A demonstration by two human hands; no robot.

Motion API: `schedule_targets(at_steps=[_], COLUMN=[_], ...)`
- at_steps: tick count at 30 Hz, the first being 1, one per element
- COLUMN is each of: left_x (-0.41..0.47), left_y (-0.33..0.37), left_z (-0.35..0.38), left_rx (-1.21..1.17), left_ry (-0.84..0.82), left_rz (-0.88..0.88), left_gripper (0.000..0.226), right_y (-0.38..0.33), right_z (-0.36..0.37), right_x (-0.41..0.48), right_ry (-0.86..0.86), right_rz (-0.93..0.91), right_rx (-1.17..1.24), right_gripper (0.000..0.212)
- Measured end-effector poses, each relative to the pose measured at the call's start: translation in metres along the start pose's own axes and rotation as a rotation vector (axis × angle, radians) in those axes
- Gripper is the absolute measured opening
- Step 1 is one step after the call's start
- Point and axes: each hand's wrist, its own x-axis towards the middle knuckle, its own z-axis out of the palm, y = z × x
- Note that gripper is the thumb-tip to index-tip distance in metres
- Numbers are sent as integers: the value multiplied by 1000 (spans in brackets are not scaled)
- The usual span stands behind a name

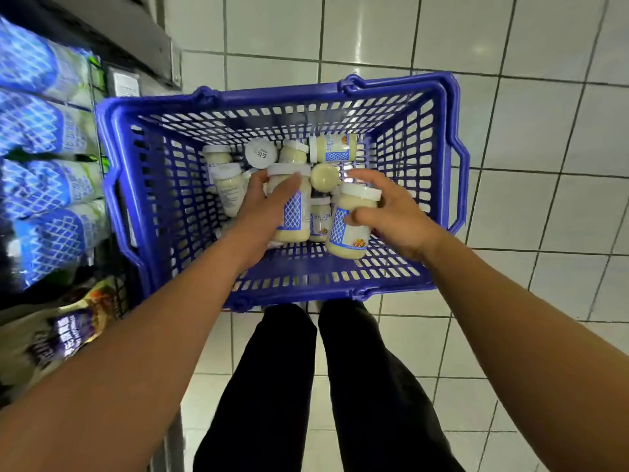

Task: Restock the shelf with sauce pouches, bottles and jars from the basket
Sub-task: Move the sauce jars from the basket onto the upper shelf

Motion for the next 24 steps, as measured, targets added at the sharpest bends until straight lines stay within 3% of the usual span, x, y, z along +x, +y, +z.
schedule_targets(at_steps=[2,5,8,13,19,24], left_x=[-23,-65,-114,-191,-278,-353], left_y=[20,54,93,154,211,247], left_z=[1,8,13,12,3,-6], left_rx=[-37,-78,-141,-223,-327,-429], left_ry=[-26,-64,-38,-80,-36,-18], left_rz=[15,16,50,59,154,245], left_gripper=[33,57,51,56,50,44], right_y=[-17,-50,-85,-145,-219,-278], right_z=[7,21,36,60,92,110], right_x=[-22,-64,-112,-187,-269,-319], right_ry=[32,61,42,36,32,-79], right_rz=[17,-2,-21,-70,-139,-187], right_rx=[204,367,440,485,483,468], right_gripper=[66,44,28,32,64,43])
